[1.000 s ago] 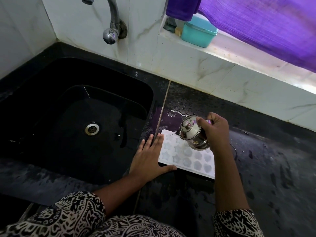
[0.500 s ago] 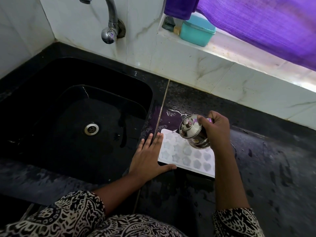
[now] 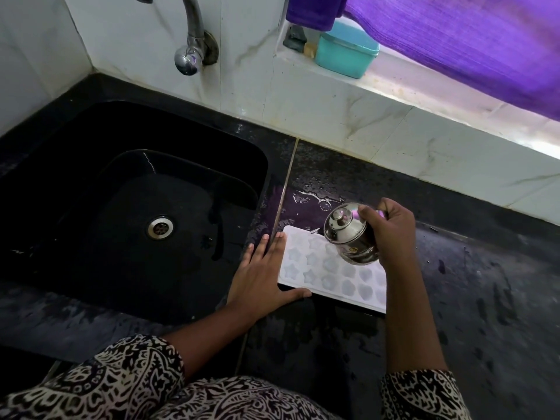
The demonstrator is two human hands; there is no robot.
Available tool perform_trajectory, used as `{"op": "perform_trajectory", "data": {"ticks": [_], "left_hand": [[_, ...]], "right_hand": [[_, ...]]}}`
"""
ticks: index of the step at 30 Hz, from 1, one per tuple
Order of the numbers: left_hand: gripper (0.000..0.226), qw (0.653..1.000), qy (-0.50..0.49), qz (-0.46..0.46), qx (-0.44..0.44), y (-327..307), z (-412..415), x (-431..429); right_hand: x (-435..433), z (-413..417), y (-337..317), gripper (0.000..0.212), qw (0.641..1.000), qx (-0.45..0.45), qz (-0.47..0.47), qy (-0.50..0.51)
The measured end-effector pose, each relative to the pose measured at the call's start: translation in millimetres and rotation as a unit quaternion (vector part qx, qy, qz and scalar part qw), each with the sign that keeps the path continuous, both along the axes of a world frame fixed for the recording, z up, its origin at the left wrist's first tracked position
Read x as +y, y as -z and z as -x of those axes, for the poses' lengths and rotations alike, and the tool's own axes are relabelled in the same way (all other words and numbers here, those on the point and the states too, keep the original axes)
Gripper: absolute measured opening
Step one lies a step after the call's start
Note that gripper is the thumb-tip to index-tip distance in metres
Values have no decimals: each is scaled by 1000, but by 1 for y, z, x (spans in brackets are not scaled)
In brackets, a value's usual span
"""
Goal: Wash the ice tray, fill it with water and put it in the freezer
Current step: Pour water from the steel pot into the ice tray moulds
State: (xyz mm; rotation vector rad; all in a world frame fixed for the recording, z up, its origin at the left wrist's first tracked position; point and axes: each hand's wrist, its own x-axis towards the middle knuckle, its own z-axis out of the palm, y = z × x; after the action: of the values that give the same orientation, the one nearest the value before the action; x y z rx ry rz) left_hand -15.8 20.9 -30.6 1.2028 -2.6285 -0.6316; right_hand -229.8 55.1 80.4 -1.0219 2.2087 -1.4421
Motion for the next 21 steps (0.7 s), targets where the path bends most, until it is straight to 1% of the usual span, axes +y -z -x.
{"op": "perform_trajectory", "data": {"ticks": [4,8,11,14,21], "left_hand": [[121,1000,0,-7,1,1,1,0],[120,1000,2,-8,0,-1,1,0],[120,1000,3,-10,-4,-1,1,0],[121,1000,2,-8,-4,0,1,0],[125,1000,3,-10,-10,-2,1,0]], "right_hand": [[7,5,-1,29,1000,15,-4,9],[13,7,0,37,1000,12,-4,26],[15,9,0,34,999,13,-1,36],[18,10,1,28,999,8,4,36],[24,11,1,32,998,-20,16,52]]}}
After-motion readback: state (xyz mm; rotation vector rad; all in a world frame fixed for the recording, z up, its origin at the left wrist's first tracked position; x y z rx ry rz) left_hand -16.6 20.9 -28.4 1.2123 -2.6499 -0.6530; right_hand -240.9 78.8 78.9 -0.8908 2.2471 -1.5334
